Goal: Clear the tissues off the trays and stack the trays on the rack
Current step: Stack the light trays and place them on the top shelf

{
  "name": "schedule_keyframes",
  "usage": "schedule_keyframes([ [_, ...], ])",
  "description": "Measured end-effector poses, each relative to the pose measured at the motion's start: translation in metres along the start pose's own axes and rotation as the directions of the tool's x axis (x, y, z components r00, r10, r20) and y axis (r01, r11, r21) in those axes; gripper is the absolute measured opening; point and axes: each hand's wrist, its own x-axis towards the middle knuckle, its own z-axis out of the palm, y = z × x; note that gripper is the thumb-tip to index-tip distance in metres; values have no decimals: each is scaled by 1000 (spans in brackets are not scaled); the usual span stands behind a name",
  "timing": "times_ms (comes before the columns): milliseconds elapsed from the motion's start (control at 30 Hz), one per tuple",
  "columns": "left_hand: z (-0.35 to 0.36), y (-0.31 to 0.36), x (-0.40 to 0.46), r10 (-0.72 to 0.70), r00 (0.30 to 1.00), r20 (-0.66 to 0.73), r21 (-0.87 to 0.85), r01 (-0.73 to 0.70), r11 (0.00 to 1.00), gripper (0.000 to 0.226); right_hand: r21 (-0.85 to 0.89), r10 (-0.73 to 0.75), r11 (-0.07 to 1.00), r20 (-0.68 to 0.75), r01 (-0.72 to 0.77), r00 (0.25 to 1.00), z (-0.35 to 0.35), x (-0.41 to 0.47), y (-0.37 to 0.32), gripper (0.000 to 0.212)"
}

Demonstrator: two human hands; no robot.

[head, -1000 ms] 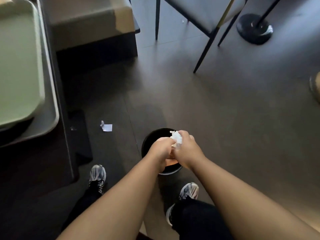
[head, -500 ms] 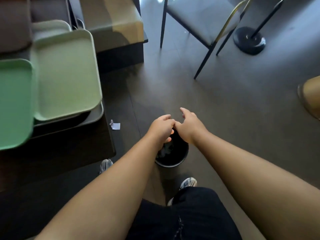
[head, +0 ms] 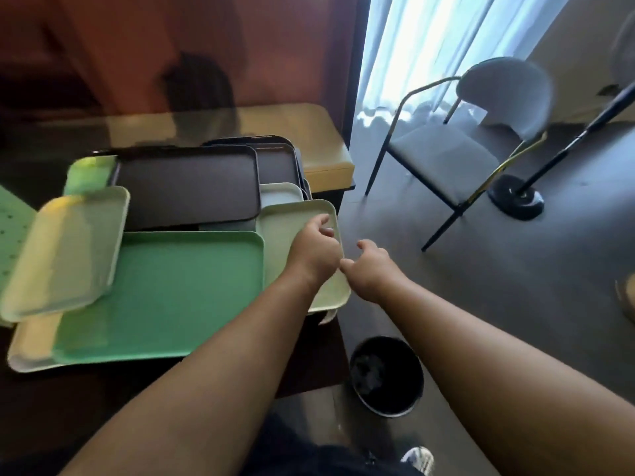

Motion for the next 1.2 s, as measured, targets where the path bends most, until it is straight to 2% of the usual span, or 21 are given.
schedule_keyframes([
  [67, -32, -4, 13, -51, 998, 25, 37, 51, 998, 67, -30, 153, 988, -17, -153, 988, 20, 10, -14, 70],
  [133, -62, -7, 24, -85, 994, 66, 68, 81, 994, 62, 32, 255, 967, -62, -253, 965, 38, 13, -22, 62],
  [267, -135, 8, 47, -102, 985, 142, 88, 90, 992, 62, 83, 294, 955, -179, -284, 939, 59, 7, -67, 57],
  [400, -158, 22, 46, -62, 985, 164, 93, 47, 995, 58, 106, 256, 966, -322, -234, 911, 42, -3, -79, 31],
  [467, -158, 20, 42, -78, 981, 180, 99, 61, 993, 58, 132, 260, 965, -372, -226, 891, 34, -5, -73, 26],
  [533, -164, 21, 39, -85, 979, 186, 103, 67, 992, 61, 197, 265, 961, -475, -192, 839, 25, -9, -74, 20],
  [633, -191, 28, 38, -76, 989, 129, 100, 63, 993, 43, 321, 262, 943, -566, -84, 782, 20, -11, -94, 19],
  [667, -199, 27, 40, -75, 993, 92, 107, 65, 992, 46, 354, 256, 934, -576, -46, 777, 20, -12, -100, 20],
  [733, -212, 20, 44, -97, 995, -1, 117, 96, 988, 60, 396, 230, 918, -568, 17, 790, 26, -14, -111, 16],
  [800, -222, 16, 41, -123, 991, -55, 102, 129, 986, 62, 432, 195, 900, -535, 67, 822, 36, -17, -122, 15],
  [867, -230, 13, 35, -118, 988, -100, 59, 124, 991, 58, 494, 167, 864, -466, 99, 869, 50, -20, -139, 14],
  [933, -242, 6, 35, -67, 977, -202, 46, 77, 996, 43, 534, 131, 839, -381, 103, 915, 69, -18, -156, 16],
  [1000, -257, 2, 37, -19, 952, -306, 108, 55, 993, 28, 507, 64, 852, -351, 132, 934, 85, -18, -170, 14],
  [1067, -278, -1, 35, -19, 912, -409, 144, 85, 986, 24, 429, -66, 880, -314, 204, 947, 99, -20, -184, 15],
  [1200, -314, -3, 22, -121, 809, -575, 47, 181, 982, 21, 308, -234, 909, -180, 281, 955, 116, -29, -213, 11],
])
